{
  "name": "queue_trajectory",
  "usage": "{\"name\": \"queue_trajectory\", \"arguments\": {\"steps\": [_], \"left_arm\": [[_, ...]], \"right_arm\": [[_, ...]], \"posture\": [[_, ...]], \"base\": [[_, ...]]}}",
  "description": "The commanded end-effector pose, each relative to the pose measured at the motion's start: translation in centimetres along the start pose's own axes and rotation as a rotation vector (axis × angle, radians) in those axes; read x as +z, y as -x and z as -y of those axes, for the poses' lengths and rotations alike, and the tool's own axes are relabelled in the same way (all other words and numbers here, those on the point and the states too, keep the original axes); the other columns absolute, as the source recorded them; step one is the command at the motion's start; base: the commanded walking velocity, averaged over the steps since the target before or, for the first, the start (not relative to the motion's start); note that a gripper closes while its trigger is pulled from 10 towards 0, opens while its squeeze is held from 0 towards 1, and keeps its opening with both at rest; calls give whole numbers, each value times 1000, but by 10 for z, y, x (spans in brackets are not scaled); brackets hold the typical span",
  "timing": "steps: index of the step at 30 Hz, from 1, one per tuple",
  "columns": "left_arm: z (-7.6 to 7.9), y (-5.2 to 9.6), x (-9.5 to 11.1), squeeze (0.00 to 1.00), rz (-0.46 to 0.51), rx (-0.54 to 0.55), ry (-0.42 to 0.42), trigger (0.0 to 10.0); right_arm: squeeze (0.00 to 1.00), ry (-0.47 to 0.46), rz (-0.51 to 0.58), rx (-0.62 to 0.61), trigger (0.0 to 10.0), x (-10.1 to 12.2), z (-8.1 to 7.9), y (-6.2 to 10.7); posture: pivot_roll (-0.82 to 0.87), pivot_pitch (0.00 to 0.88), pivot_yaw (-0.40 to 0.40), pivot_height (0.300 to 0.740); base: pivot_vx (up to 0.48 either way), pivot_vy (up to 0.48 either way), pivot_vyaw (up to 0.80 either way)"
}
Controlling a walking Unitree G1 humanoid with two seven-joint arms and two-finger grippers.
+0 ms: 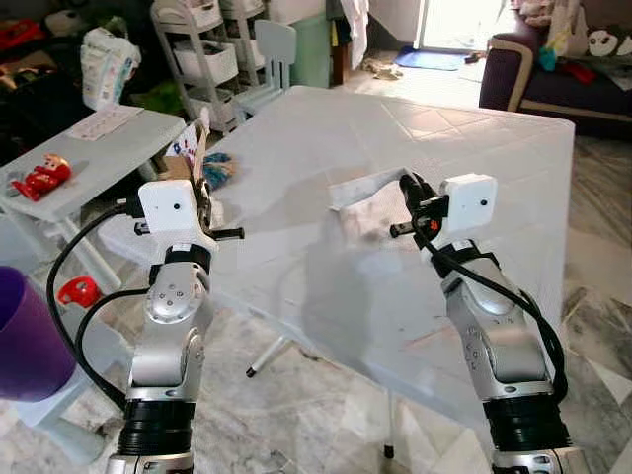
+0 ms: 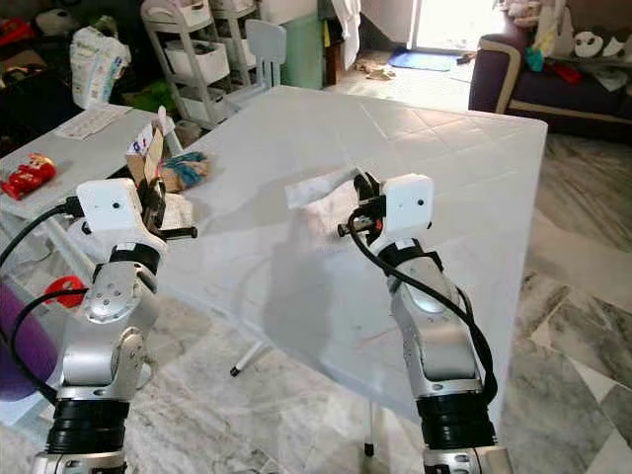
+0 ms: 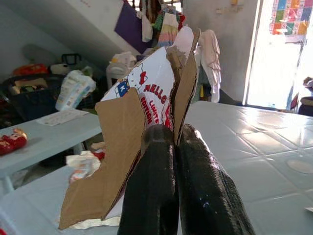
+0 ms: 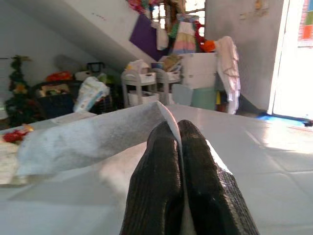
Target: Picking trash to rubbish bin
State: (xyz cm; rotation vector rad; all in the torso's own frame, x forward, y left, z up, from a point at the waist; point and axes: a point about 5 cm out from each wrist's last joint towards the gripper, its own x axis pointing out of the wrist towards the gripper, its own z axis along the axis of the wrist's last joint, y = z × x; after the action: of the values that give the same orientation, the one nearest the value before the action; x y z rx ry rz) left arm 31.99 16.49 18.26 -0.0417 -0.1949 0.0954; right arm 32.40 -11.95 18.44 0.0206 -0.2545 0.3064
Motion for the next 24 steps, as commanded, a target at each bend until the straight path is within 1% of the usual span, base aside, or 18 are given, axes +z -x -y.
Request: {"name": "queue_trajectory", "arguments": {"steps": [1,4,10,24], "left_arm": [[-1,-1,-1,0,-14,-4,0,10000],[-1,-1,-1,0,-16,-4,0,10000],[0,-1,-2,0,-19,-5,2,10000],[-1,-1,-5,0,-33,2,5,10000]], "right_arm": [[0,-4,15,-1,0,5,1,-2],[0,-4,14,-1,0,5,1,-2],[0,-4,15,-2,0,5,2,-2],[0,-1,15,-3,0,5,2,-2]], "posture": [[-86,0,71,740],[-86,0,71,740],[-89,0,72,740],[-92,0,71,740]], "base": [[0,266,0],[0,261,0],[0,0,0],[0,421,0]]}}
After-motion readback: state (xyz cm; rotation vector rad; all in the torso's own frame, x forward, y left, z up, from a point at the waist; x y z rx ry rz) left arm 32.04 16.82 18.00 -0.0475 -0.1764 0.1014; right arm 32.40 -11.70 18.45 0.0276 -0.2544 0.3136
